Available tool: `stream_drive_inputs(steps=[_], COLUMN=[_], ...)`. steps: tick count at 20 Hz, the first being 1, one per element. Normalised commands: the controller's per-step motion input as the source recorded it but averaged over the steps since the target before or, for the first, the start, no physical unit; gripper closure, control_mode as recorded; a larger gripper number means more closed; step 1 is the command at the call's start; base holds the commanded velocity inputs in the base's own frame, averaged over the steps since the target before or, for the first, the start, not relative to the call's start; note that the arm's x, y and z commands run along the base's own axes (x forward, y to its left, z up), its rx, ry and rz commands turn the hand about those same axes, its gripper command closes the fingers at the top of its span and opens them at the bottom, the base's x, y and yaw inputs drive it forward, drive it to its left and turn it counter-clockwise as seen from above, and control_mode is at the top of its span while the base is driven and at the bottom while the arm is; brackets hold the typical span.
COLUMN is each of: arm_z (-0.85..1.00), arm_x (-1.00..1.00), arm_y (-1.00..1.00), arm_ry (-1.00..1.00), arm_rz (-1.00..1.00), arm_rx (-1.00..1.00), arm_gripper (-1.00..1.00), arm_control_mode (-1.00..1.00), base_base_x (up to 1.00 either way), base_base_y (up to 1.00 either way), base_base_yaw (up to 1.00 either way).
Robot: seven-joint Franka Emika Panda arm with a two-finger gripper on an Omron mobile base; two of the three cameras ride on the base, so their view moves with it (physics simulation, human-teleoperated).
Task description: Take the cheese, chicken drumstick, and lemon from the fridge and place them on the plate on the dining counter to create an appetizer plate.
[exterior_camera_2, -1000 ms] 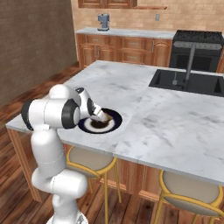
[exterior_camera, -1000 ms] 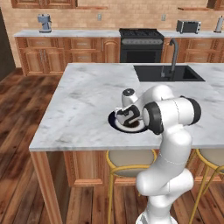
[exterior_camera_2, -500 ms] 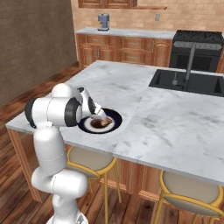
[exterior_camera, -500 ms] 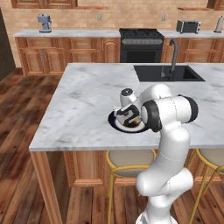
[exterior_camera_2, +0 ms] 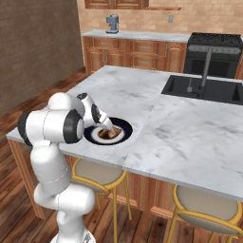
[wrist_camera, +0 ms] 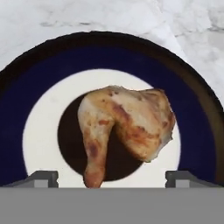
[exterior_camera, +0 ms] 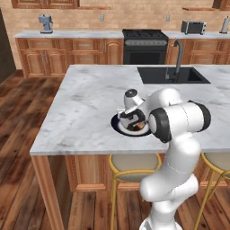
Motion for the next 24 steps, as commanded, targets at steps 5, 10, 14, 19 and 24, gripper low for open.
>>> stream_drive_inputs(steps=[5, 10, 14, 19, 24], arm_z=[1.00, 1.00, 0.99, 0.64, 0.01], arm_x=[-1.00, -1.00, -1.00, -0.89, -0.49], arm_y=[-0.03, -0.25, -0.32, -0.03, 0.00], arm_ry=[-0.19, -0.01, 0.12, 0.26, 0.14], arm_rz=[0.00, 0.00, 0.00, 0.00, 0.00], arm_rx=[0.04, 0.08, 0.05, 0.01, -0.03], arm_gripper=[-1.00, -1.00, -1.00, -1.00, -1.00], arm_control_mode=[-1.00, -1.00, -1.00, -1.00, 1.00], base_base_x=[0.00, 0.00, 0.00, 0.00, -0.14], base_base_y=[0.00, 0.00, 0.00, 0.00, 0.00], base_base_yaw=[0.00, 0.00, 0.00, 0.00, 0.00])
